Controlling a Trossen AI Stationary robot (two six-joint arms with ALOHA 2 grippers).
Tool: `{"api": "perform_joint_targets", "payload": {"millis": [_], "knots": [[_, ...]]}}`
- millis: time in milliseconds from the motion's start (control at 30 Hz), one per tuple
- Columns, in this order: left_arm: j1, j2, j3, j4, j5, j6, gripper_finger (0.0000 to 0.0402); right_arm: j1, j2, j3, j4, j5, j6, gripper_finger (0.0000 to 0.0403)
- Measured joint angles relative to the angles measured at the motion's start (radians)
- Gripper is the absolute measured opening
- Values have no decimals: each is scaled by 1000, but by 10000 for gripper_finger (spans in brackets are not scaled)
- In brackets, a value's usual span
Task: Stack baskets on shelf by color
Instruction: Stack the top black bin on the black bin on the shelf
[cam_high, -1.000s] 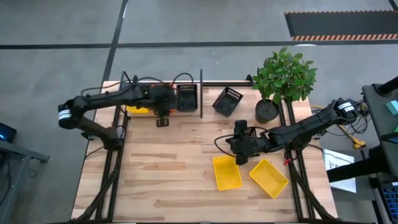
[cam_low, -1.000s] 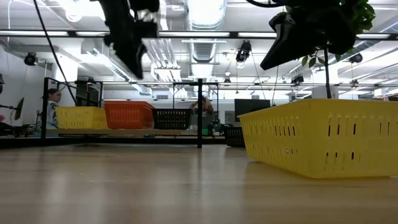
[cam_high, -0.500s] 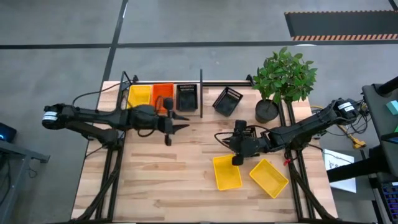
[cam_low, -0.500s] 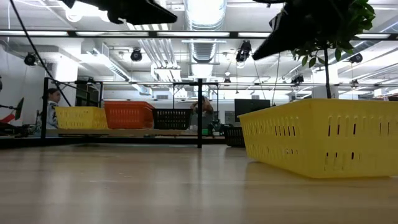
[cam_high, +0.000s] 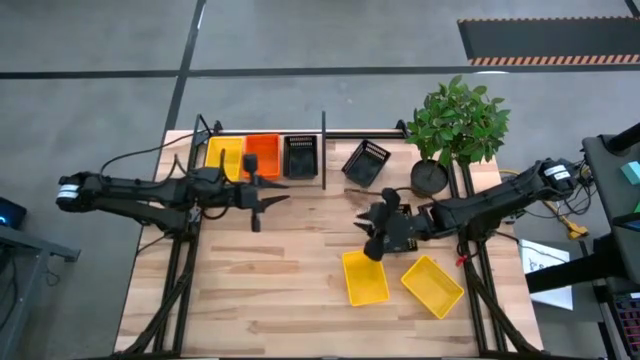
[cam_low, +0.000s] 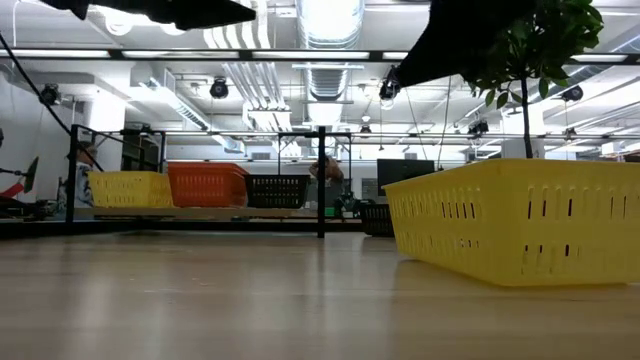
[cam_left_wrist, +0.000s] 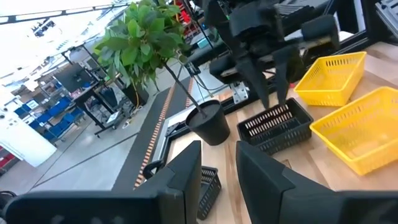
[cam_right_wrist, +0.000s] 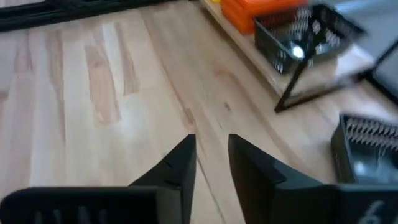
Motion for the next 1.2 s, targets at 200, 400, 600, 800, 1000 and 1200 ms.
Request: {"api": "perform_joint_targets", "payload": {"millis": [200, 400, 600, 800, 1000, 1200], "knots": [[0, -29, -18, -9, 0, -6, 84, -96, 22, 116, -350, -28, 247, 118], [0, -29, -18, -8, -1, -7, 84, -157, 128, 231, -427, -53, 139, 125], [0, -33, -17, -16, -4, -21, 84, -212, 286, 367, -455, -56, 2, 119], [0, -61, -17, -41, -7, -26, 84, -307, 436, 509, -605, -54, -8, 119], [0, -102, -17, -73, -7, -61, 84, -387, 528, 566, -649, -122, -92, 134], [0, -147, -17, -121, -7, -83, 84, -453, 559, 555, -644, -151, -217, 150]]}}
